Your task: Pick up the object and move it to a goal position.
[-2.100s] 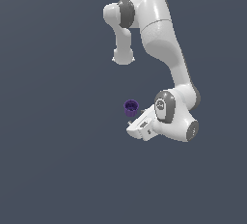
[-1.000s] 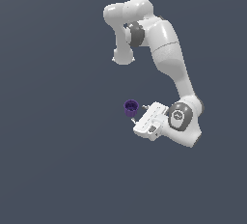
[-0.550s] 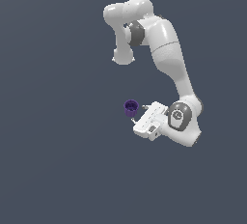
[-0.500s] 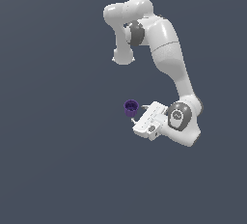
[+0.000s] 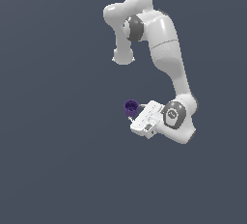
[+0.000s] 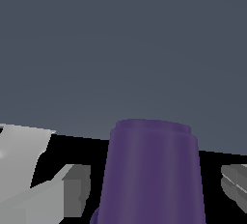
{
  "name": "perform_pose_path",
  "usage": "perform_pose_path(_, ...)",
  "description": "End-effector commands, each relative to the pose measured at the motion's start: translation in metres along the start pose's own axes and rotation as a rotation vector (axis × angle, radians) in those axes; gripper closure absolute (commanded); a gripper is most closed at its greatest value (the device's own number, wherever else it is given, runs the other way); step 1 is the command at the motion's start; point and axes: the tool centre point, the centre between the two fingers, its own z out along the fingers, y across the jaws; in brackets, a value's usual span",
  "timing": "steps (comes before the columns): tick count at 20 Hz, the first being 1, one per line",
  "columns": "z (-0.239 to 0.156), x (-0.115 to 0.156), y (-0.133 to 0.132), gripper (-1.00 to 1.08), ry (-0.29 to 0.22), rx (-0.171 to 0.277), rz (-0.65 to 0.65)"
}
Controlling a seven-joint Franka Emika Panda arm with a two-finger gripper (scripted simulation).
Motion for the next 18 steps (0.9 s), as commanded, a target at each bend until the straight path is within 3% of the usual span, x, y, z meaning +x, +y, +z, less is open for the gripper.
perform_pose_path(1,0.0045,0.0001,-0.0001,-1.0,-0.001,0.0,0.0)
perform_pose_path(7,0.009,0.0002,0.0003,-1.0,-0.001,0.0,0.0)
perform_pose_path(8,0.009,0.0002,0.0003,1.08,-0.001,0.0,0.0)
perform_pose_path(18,0.0085,0.0001,0.0002,1.08,-0.001,-0.001,0.0)
